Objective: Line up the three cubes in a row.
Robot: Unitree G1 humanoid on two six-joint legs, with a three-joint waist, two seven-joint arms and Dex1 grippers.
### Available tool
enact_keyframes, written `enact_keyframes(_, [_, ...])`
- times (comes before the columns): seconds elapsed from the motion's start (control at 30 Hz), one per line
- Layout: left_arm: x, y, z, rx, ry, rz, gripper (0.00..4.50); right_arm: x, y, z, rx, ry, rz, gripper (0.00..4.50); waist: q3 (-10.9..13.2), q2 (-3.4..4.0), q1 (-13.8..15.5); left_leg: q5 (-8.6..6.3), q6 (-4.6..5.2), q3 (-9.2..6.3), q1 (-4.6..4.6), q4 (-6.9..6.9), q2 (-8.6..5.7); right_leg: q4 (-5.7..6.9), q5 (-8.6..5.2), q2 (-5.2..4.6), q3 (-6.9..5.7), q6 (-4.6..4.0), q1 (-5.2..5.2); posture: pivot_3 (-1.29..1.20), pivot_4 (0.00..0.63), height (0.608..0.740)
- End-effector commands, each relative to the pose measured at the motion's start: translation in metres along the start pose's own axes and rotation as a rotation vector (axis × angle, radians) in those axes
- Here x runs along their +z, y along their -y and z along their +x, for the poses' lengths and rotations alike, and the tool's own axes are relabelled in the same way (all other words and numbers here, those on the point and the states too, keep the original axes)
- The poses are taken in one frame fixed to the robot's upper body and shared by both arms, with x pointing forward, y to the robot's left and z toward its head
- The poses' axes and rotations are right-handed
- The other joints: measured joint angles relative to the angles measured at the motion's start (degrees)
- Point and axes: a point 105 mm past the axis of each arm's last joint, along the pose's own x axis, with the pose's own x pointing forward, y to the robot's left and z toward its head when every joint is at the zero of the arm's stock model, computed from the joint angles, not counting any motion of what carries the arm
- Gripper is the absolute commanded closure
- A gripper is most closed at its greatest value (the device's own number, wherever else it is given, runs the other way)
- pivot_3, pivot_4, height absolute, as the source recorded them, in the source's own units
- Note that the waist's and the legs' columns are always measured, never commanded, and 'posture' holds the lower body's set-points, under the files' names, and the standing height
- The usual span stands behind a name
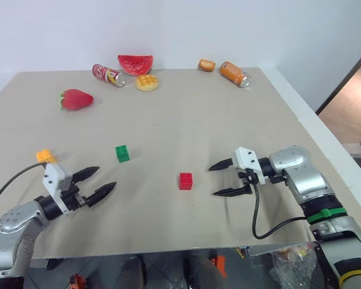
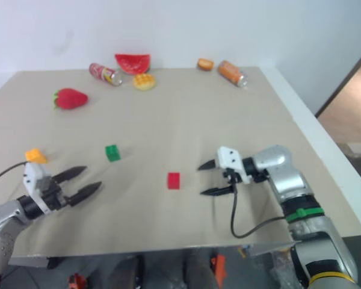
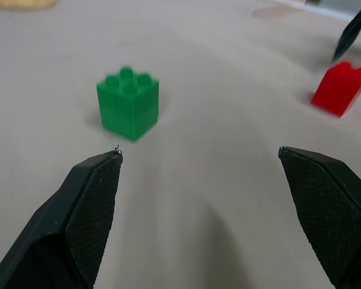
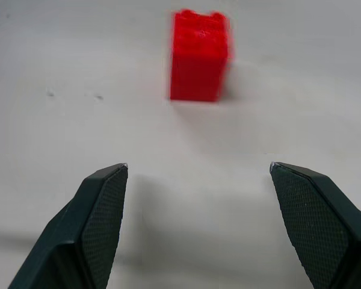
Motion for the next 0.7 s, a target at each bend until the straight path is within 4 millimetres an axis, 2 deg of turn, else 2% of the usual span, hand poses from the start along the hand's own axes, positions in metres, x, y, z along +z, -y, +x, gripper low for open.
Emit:
enact_keyframes(0.03, [0.001,-0.009,0.013,0.09,-0.03,0.01,0.2,0.046,0.033,-0.013,-0.193,0.16,-0.042,0.58,0.01,0.0,-0.04,0.0,0.0,0.0,0.01,0.0,0.0,0.02,0.04,0.02,0.02,-0.01,-0.03,0.0,0.15,0.74])
enact_keyframes(0.1, [0.003,-0.007,0.02,0.108,-0.021,-0.011,0.2,0.058,0.038,-0.012,-0.249,0.218,-0.034,0.58,0.0,-0.01,0.05,0.01,0.0,-0.02,0.01,0.0,0.03,0.03,0.07,0.06,0.03,-0.01,-0.03,0.0,0.15,0.74])
enact_keyframes(0.23, [-0.001,0.0,0.033,0.132,-0.053,-0.043,0.2,0.069,0.02,0.002,-0.212,0.264,-0.038,0.58,-0.01,-0.03,0.21,-0.01,-0.04,-0.02,-0.06,0.0,-0.02,0.02,0.1,0.04,0.07,0.34,0.01,0.0,0.15,0.74])
enact_keyframes(0.37, [-0.007,0.0,0.048,0.19,-0.1,-0.074,0.2,0.074,0.008,0.015,-0.2,0.275,-0.043,0.58,-0.02,0.0,0.79,-0.06,-0.1,-0.05,-0.08,-0.01,-0.12,0.03,0.0,-0.07,0.06,0.5,0.04,0.0,0.15,0.74])
enact_keyframes(0.7, [0.004,0.008,0.094,0.22,-0.117,-0.116,0.2,0.075,0.004,0.022,-0.22,0.289,-0.022,0.58,-0.02,0.01,1.5,0.39,-0.07,-0.05,-0.07,0.2,-0.32,0.01,0.22,-0.21,0.12,0.26,0.16,0.0,0.15,0.74])
